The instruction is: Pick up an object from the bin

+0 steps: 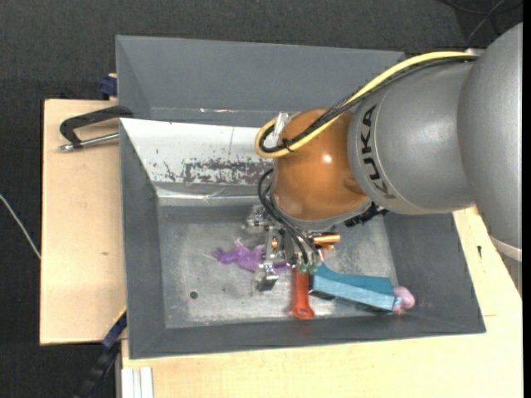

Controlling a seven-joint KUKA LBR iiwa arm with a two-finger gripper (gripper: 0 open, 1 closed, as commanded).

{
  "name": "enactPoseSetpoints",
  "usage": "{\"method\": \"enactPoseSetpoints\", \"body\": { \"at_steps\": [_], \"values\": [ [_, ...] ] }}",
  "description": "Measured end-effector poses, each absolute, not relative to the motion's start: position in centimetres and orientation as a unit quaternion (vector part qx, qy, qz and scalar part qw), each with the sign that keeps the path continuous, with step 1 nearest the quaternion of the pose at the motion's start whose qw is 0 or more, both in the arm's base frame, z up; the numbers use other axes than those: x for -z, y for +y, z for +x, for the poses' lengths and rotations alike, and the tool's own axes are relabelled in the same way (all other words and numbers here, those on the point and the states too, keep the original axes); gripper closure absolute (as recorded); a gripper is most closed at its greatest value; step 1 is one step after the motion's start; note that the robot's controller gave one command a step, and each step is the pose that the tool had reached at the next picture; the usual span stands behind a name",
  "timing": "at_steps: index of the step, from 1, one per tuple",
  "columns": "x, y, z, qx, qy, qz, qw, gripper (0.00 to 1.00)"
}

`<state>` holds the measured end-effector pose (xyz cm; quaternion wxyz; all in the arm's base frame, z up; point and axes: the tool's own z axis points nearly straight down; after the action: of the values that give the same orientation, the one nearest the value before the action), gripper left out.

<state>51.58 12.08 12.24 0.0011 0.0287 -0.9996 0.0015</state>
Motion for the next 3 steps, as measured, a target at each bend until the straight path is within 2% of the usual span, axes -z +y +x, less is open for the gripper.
{"method": "enactPoseSetpoints", "body": {
  "at_steps": [1, 2, 3],
  "values": [
    [-7.9, 10.5, 55.2, 0.001, -0.997, 0.083, -0.005, 0.00],
    [-7.5, 9.3, 50.0, 0.002, -0.997, 0.073, -0.007, 1.00],
    [-7.5, 9.3, 50.0, 0.002, -0.997, 0.073, -0.007, 1.00]
  ]
}}
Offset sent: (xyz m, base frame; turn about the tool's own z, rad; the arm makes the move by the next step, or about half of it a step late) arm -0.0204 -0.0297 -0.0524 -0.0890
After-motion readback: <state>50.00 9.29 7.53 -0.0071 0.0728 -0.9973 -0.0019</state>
